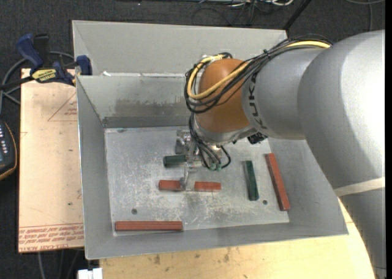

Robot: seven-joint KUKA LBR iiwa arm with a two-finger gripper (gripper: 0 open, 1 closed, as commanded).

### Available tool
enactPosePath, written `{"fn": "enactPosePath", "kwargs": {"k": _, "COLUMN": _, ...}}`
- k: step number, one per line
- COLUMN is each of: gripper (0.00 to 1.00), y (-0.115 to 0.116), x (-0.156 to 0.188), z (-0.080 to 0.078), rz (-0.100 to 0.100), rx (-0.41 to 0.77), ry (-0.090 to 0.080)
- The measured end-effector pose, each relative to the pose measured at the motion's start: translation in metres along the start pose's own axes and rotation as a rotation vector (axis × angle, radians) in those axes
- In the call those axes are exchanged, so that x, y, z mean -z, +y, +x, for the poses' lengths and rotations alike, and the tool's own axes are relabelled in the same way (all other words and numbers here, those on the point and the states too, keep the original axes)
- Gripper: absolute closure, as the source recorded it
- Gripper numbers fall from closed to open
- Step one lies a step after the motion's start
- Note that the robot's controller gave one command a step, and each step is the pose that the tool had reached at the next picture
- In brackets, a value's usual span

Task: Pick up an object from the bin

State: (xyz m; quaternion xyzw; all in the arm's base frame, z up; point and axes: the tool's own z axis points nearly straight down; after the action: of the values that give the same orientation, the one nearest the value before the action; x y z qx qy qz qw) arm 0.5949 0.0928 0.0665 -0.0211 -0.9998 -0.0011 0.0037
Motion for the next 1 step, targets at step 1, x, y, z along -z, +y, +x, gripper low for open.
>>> {"fn": "enactPosePath", "kwargs": {"k": 1, "gripper": 1.0, "y": -0.0001, "x": 0.005, "z": -0.0043, "rz": -0.001, "rx": -0.001, "ry": -0.012}}
